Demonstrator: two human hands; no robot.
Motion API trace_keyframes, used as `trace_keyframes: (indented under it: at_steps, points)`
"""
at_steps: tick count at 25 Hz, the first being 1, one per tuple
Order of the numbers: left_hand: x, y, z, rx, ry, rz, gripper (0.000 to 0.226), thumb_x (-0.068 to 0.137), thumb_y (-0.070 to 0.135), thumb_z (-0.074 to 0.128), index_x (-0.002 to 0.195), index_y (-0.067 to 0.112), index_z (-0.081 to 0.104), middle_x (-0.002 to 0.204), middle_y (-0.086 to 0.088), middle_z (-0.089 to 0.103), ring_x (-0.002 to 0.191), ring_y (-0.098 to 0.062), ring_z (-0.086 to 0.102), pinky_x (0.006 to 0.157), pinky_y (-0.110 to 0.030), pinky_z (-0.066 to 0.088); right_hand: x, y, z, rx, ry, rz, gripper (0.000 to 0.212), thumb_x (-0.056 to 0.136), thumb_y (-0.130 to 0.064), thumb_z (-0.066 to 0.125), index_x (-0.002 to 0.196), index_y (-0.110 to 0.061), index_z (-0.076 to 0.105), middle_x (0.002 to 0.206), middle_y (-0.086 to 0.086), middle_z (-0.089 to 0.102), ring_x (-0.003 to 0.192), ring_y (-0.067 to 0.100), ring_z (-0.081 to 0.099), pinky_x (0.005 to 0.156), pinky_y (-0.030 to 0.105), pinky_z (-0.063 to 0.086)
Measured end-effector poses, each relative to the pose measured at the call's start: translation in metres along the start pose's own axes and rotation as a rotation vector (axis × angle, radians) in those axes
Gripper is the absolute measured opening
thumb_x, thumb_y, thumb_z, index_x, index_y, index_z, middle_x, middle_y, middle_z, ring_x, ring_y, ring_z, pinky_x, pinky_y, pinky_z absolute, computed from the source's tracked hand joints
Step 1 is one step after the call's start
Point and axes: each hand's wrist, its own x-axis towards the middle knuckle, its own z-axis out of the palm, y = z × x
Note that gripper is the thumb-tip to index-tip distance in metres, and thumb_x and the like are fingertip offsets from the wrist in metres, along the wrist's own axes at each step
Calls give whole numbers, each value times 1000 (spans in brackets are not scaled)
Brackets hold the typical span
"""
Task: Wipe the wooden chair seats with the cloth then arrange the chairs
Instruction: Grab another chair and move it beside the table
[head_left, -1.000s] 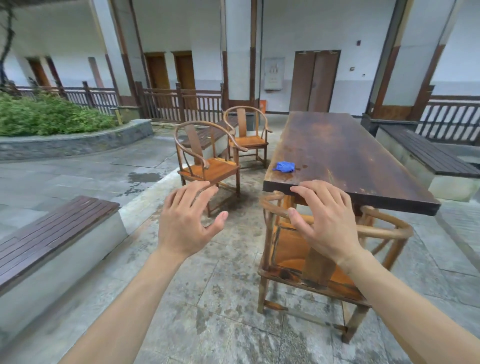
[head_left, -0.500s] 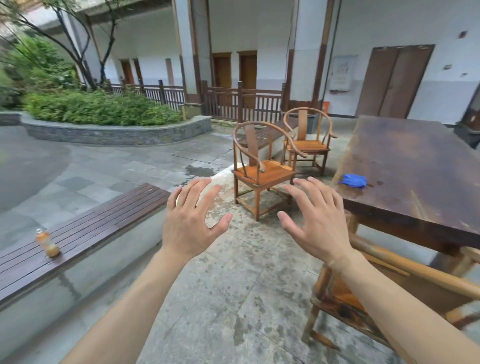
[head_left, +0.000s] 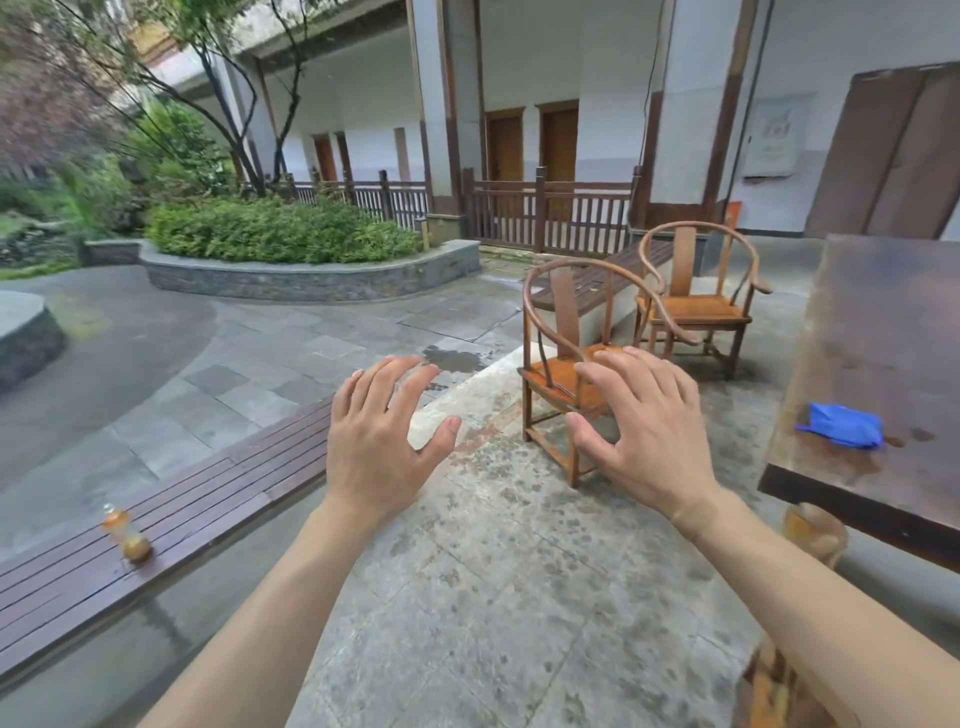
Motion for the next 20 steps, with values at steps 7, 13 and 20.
trace_keyframes:
  at_steps: [7,13,20]
  points:
    - [54,-80,108,0,38,23,55,98,57,39,124,15,64,131,-5,63,127,-29,56,106,-51,41,79,28,112,21,-28,17,50,90,-56,46,129,-27,58,134,-3,58,133,23,48,108,44,34]
    - [96,-185,211,-13,36,24,58,98,59,38,123,15,65,129,-6,64,124,-28,57,106,-51,41,160,33,235,-11,-46,35,50,91,-56,44,128,-26,59,133,-3,59,131,23,50,106,44,35]
    - [176,-308,340,-62,4,35,59,98,61,36,123,16,65,128,-3,64,123,-26,57,107,-45,38,265,45,379,-31,-98,116,52,90,-57,42,129,-26,57,134,-4,58,131,21,49,105,43,34]
